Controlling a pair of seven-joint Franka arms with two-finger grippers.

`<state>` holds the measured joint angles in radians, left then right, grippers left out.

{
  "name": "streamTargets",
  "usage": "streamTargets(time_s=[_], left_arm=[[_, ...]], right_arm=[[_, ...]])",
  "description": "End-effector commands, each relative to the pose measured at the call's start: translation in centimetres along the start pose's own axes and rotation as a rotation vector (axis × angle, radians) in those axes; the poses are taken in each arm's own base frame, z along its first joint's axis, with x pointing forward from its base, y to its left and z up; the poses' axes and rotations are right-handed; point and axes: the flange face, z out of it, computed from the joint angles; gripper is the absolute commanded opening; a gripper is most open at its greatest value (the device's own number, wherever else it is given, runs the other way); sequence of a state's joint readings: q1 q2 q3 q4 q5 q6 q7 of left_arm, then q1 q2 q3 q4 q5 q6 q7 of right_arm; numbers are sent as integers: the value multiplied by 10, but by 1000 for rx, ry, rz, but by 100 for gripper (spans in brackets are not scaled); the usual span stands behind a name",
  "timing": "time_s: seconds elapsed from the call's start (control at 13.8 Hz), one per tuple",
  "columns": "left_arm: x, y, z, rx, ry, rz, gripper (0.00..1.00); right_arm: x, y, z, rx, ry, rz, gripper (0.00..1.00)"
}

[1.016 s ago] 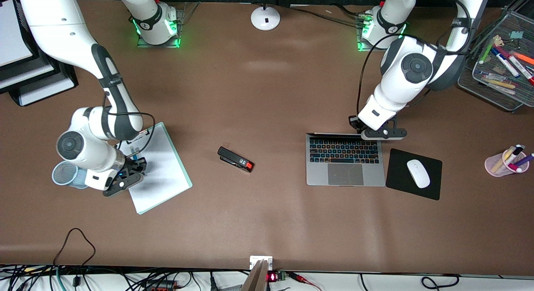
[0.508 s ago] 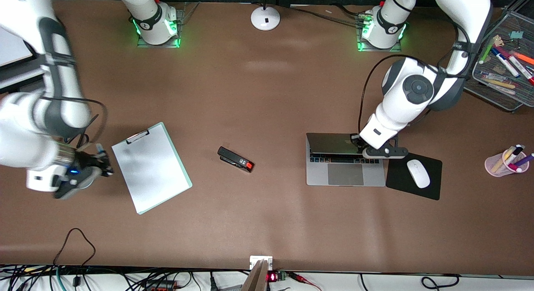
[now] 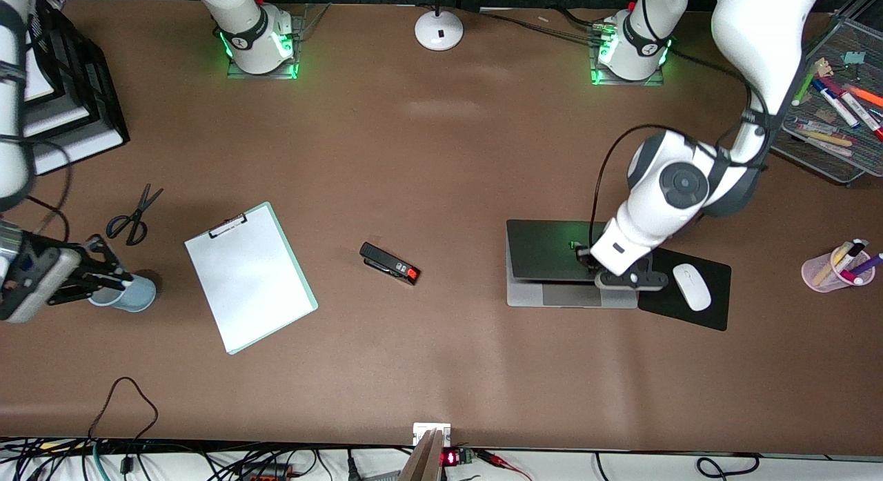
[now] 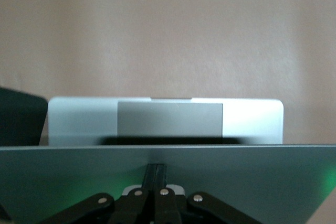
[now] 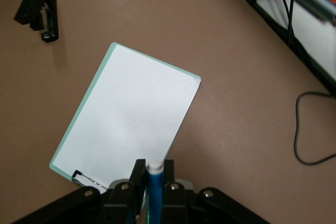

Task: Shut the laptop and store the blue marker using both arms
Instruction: 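Carry the marker to the grey cup while the left gripper pushes the lid down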

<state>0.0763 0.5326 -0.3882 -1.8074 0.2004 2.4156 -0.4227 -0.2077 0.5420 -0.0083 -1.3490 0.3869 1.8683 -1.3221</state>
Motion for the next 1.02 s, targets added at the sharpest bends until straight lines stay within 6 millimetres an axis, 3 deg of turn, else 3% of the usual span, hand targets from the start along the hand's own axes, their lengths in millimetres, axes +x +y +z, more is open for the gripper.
streamTargets(time_s=[0.0, 0.15, 0.44, 0.8, 0.94], left_arm=[[26, 4, 27, -3, 10, 12, 0], [29, 9, 48, -9, 10, 25, 0], [23, 17, 92, -47, 37, 27, 0], [20, 10, 108, -18, 29, 40, 0], [23, 8, 103, -16, 36, 38, 0]], right_arm=[[-23, 20, -1, 5, 72, -127, 0], [-44, 35, 1, -3, 169, -174, 0], [-82, 58, 26, -12, 335, -215, 0], [-122, 73, 45, -20, 424, -218, 0], [-131, 74, 51, -10, 431, -206, 2]])
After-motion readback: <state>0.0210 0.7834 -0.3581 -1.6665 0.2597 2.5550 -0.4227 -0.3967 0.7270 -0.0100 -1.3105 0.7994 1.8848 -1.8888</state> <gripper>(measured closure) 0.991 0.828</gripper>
